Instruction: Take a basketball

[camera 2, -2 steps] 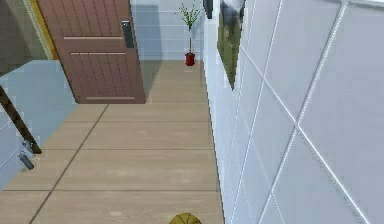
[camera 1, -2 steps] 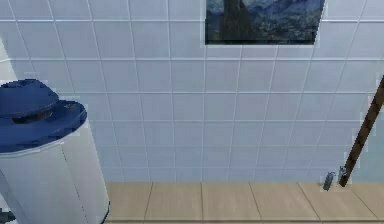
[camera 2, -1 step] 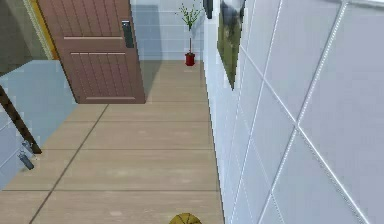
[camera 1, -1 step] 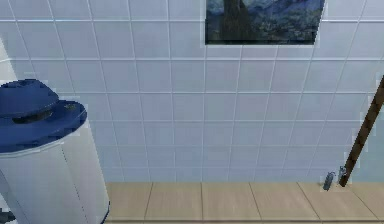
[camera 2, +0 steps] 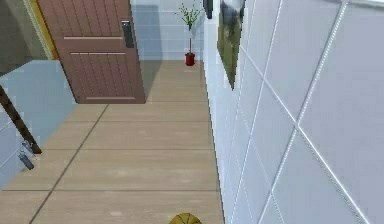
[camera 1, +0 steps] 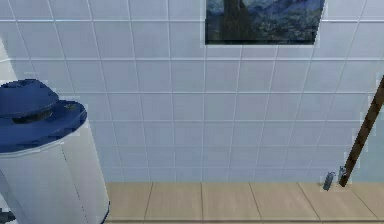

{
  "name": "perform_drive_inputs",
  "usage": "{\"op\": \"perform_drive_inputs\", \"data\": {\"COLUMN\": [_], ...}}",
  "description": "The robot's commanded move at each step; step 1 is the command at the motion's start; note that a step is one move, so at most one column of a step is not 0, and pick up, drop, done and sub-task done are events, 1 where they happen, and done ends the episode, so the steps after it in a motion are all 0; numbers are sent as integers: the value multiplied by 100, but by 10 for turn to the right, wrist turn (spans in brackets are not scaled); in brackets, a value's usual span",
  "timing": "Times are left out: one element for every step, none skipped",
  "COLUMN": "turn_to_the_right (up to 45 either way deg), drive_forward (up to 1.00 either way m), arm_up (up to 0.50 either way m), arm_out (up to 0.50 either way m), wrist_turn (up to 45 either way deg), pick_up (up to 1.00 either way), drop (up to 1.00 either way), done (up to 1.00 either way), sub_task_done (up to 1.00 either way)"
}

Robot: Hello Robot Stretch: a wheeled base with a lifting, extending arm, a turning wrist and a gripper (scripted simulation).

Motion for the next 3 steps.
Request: {"op": "perform_drive_inputs", "data": {"turn_to_the_right": [0,0,0], "drive_forward": [0,0,0], "arm_up": [0,10,0], "arm_out": [0,0,0], "wrist_turn": [0,0,0], "pick_up": [100,0,0], "drop": [0,0,0], "done": [0,0,100], "sub_task_done": [0,0,0]}}
